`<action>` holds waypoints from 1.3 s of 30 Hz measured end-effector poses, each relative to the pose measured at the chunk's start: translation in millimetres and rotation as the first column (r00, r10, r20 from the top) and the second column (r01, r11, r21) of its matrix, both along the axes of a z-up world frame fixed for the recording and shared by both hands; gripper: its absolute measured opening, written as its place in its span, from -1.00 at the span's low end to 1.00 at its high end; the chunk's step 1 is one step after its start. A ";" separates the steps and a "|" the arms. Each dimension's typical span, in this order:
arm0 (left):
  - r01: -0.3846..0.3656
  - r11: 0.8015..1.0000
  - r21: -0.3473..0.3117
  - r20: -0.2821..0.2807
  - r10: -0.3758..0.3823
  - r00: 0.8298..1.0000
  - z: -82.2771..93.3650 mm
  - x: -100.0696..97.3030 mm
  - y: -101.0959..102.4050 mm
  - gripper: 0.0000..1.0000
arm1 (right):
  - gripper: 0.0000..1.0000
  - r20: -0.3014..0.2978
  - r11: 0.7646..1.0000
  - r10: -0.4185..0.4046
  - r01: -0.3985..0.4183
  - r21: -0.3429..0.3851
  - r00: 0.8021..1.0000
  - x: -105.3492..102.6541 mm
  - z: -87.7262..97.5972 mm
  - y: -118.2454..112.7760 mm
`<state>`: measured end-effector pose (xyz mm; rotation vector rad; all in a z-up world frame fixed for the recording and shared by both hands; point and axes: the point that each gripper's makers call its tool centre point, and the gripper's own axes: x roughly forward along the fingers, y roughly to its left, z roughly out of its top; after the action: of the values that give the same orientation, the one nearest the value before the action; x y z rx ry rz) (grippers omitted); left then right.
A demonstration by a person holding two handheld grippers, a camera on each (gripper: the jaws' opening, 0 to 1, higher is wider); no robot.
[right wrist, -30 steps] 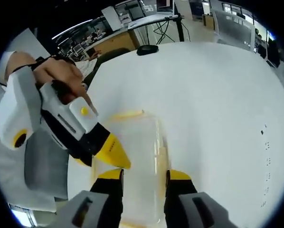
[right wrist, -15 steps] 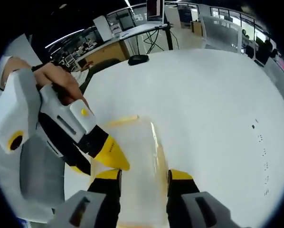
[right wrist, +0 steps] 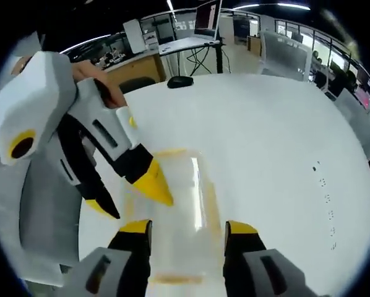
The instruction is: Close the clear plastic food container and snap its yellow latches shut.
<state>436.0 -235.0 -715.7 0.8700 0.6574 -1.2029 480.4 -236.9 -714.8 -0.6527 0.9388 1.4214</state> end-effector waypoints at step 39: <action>-0.008 0.997 0.075 -0.043 0.012 0.999 -10.1 21.7 32.4 0.44 | 0.26 0.138 0.992 0.101 -0.090 -0.084 0.985 -31.6 -4.8 -25.8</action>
<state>457.7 -202.7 -725.8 0.9035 0.7452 -1.1974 448.8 -262.6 -719.6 -0.8561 0.8627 1.4080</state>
